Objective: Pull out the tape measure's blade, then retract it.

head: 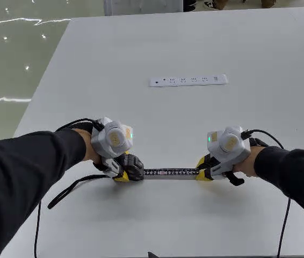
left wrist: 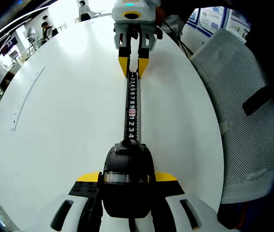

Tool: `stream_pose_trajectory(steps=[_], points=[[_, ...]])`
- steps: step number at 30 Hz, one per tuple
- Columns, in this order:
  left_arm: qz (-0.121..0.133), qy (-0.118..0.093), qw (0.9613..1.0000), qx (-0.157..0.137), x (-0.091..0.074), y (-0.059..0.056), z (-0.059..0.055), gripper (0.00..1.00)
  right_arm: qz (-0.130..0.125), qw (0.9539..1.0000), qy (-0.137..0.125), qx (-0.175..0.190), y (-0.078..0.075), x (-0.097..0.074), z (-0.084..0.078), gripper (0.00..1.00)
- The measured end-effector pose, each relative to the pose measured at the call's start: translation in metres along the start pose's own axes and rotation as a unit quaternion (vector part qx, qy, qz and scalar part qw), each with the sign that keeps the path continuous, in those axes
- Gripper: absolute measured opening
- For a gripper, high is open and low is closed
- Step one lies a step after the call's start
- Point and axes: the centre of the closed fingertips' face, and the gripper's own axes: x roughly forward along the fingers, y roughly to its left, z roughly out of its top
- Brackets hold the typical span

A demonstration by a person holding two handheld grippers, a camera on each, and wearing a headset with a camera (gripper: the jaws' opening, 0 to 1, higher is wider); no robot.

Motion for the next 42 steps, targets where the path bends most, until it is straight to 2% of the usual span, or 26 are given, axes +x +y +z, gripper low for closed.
stream_pose_trajectory(steps=[15,42], points=[[0.002,0.000,1.0000,-0.001,0.000,0.000,0.000,0.35,-0.007,0.9999,0.005,0.012,-0.002,-0.017,-0.024,0.10],[0.002,0.000,1.0000,-0.006,0.001,0.000,0.000,0.35,-0.011,0.9995,0.024,0.016,-0.006,-0.041,-0.053,0.10]])
